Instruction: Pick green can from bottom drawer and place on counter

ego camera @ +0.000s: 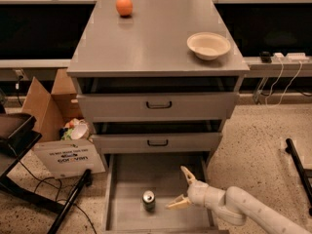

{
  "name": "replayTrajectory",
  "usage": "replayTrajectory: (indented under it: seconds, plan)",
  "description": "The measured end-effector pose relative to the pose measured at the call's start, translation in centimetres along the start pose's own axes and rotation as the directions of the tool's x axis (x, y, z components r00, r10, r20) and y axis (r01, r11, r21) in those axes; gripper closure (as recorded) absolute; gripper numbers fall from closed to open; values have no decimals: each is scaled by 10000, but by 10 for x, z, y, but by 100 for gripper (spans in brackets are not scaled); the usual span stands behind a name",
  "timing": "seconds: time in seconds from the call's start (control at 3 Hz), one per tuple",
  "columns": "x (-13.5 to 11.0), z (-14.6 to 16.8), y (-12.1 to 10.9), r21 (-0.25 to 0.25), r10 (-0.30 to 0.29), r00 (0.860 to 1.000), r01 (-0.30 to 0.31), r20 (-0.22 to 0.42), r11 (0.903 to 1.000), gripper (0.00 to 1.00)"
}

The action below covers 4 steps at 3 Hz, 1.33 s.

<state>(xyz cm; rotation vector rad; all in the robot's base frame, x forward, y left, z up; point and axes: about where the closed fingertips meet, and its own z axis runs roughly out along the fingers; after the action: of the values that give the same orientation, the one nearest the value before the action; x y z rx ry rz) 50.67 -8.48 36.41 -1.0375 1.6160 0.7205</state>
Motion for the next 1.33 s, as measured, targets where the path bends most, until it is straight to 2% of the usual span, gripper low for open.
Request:
replayTrajectory:
  seconds: [0.67,1.33]
  plan:
    - [48,65,15,-671,363,9978,-325,561,9972,0]
    - [93,118,34,-1150,961,9935,-887,604,9894,0]
